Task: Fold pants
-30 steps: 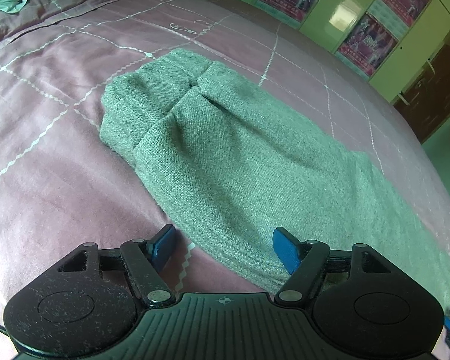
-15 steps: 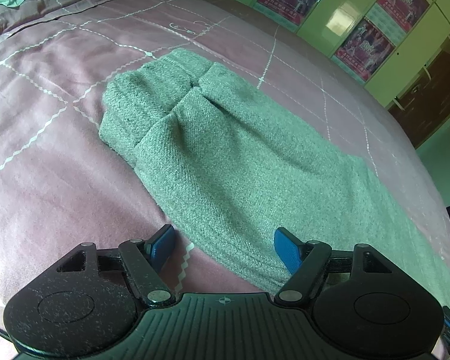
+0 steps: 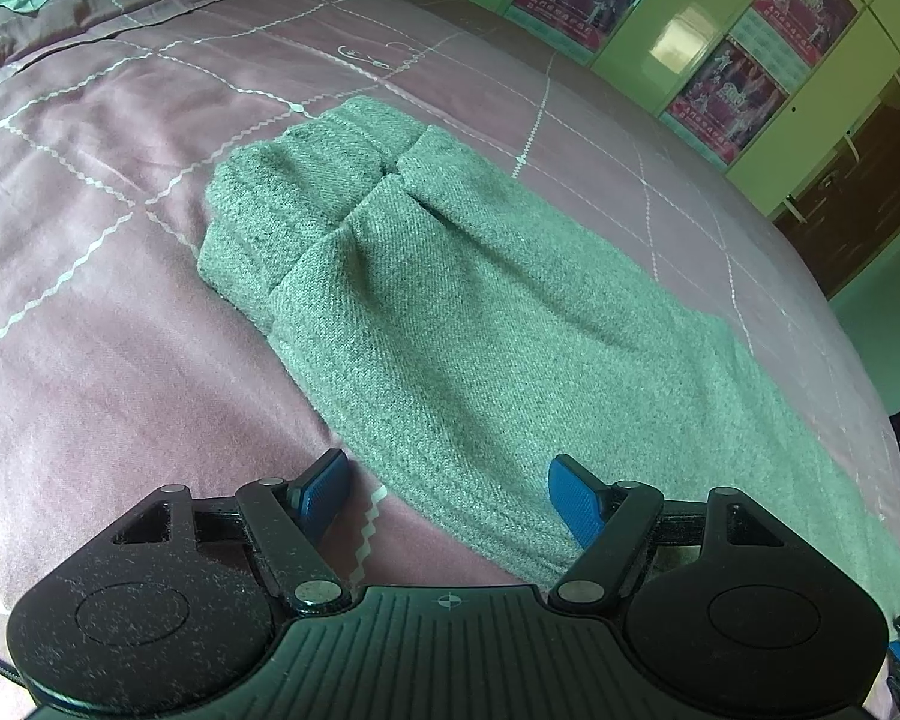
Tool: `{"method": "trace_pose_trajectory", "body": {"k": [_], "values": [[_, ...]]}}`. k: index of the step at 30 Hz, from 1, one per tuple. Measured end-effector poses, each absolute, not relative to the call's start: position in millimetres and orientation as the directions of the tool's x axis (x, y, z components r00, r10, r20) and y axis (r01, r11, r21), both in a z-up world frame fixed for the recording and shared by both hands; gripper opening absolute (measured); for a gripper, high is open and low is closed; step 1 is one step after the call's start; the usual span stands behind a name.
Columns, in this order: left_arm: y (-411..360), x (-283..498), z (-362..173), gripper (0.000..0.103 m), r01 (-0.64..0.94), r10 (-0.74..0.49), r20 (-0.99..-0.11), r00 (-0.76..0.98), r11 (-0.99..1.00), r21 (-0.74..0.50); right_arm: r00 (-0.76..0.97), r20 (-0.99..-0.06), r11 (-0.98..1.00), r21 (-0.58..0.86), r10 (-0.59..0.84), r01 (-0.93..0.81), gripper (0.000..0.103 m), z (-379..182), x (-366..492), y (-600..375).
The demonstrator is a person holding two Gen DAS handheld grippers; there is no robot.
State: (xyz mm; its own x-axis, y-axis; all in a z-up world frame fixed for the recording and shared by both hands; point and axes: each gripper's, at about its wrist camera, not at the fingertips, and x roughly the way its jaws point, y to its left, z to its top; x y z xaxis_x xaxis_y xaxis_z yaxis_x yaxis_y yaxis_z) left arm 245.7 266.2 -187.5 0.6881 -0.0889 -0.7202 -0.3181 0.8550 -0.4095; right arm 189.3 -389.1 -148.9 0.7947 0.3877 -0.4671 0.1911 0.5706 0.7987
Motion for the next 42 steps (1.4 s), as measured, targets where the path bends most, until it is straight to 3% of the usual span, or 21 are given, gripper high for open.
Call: {"method": "trace_pose_trajectory", "body": {"k": [3,6,7,14,17,18,21,24,28,30,42], "values": [[264.2,246.5,-187.0,0.074,-0.316,-0.085,-0.723,0.686,0.86,-0.401,0.821,-0.495,0.538,0.791,0.283,0.291,0.011,-151.6,184.1,-427.7],[262.8,247.4,-186.6,0.074,-0.317,-0.082,-0.724,0.685,0.862,-0.397,0.851,-0.481,0.475,0.811,0.211,0.34,0.01,-156.4,177.4,-460.4],[262.3,247.7,-186.4,0.074,-0.317,-0.08,-0.725,0.684,0.862,-0.395,0.854,-0.483,0.48,0.806,0.194,0.347,0.004,-156.1,176.7,-465.2],[261.1,250.0,-185.6,0.074,-0.316,-0.072,-0.729,0.681,0.868,-0.382,0.841,-0.528,0.598,0.714,0.117,0.365,0.002,-148.4,171.5,-457.2],[258.5,246.9,-177.9,0.074,-0.331,-0.041,-0.726,0.687,0.872,-0.362,0.839,-0.523,0.539,0.754,0.147,0.376,0.013,-154.3,174.4,-453.6],[258.7,240.5,-170.1,0.074,-0.353,-0.014,-0.708,0.706,0.86,-0.369,0.843,-0.515,0.547,0.756,0.157,0.36,0.026,-150.0,172.9,-452.2],[266.6,212.2,-149.9,0.074,-0.383,0.067,-0.599,0.798,0.824,-0.418,0.865,-0.467,0.645,0.722,0.185,0.252,0.029,-124.8,172.2,-435.8],[282.0,204.8,-146.9,0.074,-0.431,0.123,-0.606,0.786,0.811,-0.395,0.846,-0.426,0.73,0.68,0.322,0.065,0.029,-101.3,193.6,-406.1],[295.4,210.2,-149.3,0.074,-0.437,0.119,-0.617,0.778,0.807,-0.396,0.75,-0.404,0.766,0.608,0.524,-0.208,0.043,-70.4,245.1,-336.4],[300.3,215.9,-150.7,0.074,-0.442,0.125,-0.611,0.781,0.803,-0.4,0.682,-0.401,0.747,0.578,0.611,-0.329,0.045,-62.0,275.6,-294.7],[332.4,257.6,-176.4,0.074,-0.506,0.169,-0.653,0.739,0.779,-0.371,0.516,-0.575,0.766,0.38,0.635,-0.518,0.044,-99.8,409.7,-122.6]]}}
